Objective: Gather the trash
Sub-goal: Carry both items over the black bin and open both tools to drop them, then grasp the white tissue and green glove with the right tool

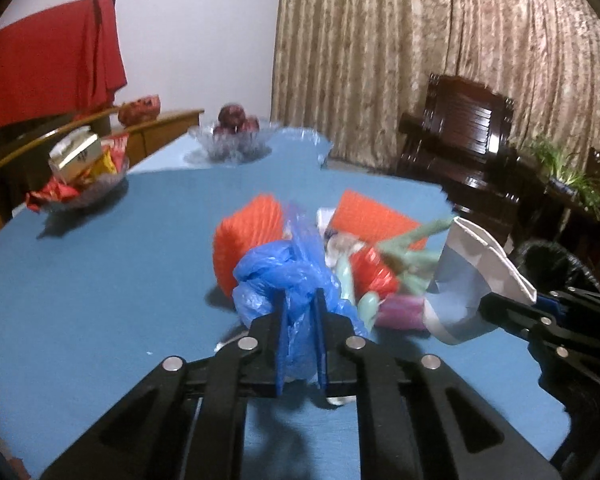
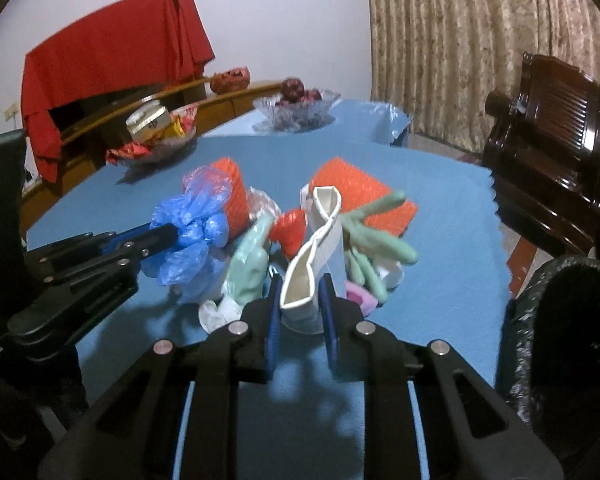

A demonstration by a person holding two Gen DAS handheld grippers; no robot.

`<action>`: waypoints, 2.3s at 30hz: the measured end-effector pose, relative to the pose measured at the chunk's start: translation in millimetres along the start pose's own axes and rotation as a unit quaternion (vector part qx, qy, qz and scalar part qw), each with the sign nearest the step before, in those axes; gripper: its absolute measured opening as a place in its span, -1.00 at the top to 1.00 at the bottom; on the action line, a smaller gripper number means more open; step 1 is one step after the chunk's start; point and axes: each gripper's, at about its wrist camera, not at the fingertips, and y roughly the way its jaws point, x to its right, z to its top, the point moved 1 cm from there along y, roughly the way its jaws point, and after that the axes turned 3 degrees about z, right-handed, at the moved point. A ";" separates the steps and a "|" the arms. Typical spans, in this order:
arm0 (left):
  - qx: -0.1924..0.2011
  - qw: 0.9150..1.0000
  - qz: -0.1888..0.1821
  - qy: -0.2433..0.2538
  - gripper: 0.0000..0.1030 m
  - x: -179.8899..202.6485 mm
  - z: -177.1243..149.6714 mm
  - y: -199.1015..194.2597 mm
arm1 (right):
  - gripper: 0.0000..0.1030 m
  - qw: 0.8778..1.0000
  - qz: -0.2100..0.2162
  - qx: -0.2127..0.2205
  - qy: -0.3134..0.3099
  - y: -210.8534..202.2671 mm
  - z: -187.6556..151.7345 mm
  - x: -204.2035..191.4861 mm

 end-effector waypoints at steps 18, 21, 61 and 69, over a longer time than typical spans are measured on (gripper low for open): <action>0.026 0.986 -0.153 0.062 0.78 139.3 24.2 -33.8 | 0.65 0.987 -0.141 0.040 0.070 -116.9 -30.7 117.3; 0.016 0.981 -0.180 0.076 0.78 171.4 22.5 -25.2 | 0.65 0.980 -0.177 0.029 0.088 -129.7 -49.4 147.8; 0.035 0.997 -0.051 0.037 -0.60 72.0 8.7 -36.4 | -0.87 0.985 -0.144 0.057 0.082 -83.8 -39.6 88.4; 0.025 1.000 0.000 0.017 -0.60 13.7 -2.4 -33.4 | -0.87 0.992 -0.100 0.044 0.056 -35.4 -22.1 40.0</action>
